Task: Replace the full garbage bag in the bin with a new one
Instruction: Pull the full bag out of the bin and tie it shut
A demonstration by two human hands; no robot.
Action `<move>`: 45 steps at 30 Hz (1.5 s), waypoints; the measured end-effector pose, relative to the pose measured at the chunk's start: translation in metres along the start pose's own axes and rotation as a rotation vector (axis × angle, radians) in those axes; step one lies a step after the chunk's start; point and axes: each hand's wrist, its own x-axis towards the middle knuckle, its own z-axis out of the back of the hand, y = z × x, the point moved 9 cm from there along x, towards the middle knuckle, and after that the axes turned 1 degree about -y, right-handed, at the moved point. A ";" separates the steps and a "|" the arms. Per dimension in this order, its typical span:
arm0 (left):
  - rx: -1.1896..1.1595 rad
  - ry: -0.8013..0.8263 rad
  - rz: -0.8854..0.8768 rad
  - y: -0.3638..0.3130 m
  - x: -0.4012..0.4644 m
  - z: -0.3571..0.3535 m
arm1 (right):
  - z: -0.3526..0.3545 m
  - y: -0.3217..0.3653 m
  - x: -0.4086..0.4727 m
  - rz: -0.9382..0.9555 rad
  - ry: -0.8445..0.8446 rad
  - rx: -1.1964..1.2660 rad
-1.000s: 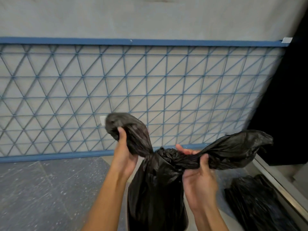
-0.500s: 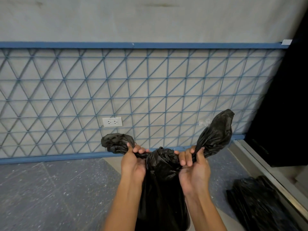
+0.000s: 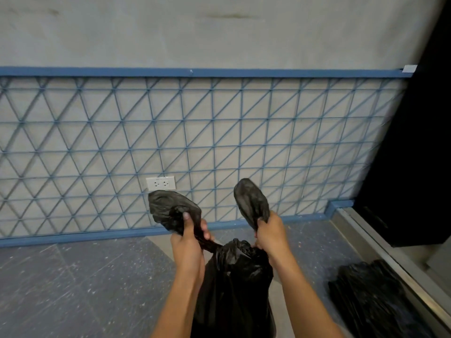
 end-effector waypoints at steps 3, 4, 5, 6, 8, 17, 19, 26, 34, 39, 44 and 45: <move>0.351 0.000 -0.155 -0.022 -0.007 -0.006 | -0.011 0.032 -0.013 0.265 0.021 -0.593; 0.429 0.023 -0.181 -0.028 -0.008 -0.011 | -0.019 0.041 -0.022 0.362 0.060 -0.724; 0.487 0.074 -0.210 -0.030 -0.007 -0.016 | -0.029 0.051 -0.033 0.467 0.105 -0.822; 0.541 0.136 -0.227 -0.030 -0.003 -0.020 | -0.039 0.058 -0.043 0.577 0.153 -0.888; 0.736 0.267 -0.304 -0.031 0.003 -0.030 | -0.054 0.067 -0.064 0.773 0.255 -0.951; 1.572 0.483 -0.507 -0.043 -0.002 -0.067 | -0.037 0.079 -0.106 1.321 0.112 -0.786; 1.735 0.496 -0.518 -0.043 -0.010 -0.077 | -0.024 0.082 -0.122 1.479 -0.101 -0.660; 2.124 0.648 -0.959 -0.032 -0.053 -0.103 | -0.017 0.079 -0.115 1.412 -0.450 -0.874; 1.766 0.586 -0.967 -0.046 -0.050 -0.074 | -0.017 0.066 -0.101 1.315 -0.313 -0.810; 0.833 0.097 -0.260 -0.032 -0.040 0.010 | -0.006 0.068 -0.097 1.238 -0.337 -0.739; 0.723 0.329 0.118 0.039 -0.048 0.001 | -0.008 0.067 -0.098 1.118 -0.219 -0.694; 0.718 0.357 0.095 0.039 -0.047 -0.006 | -0.008 0.066 -0.097 1.050 -0.185 -0.701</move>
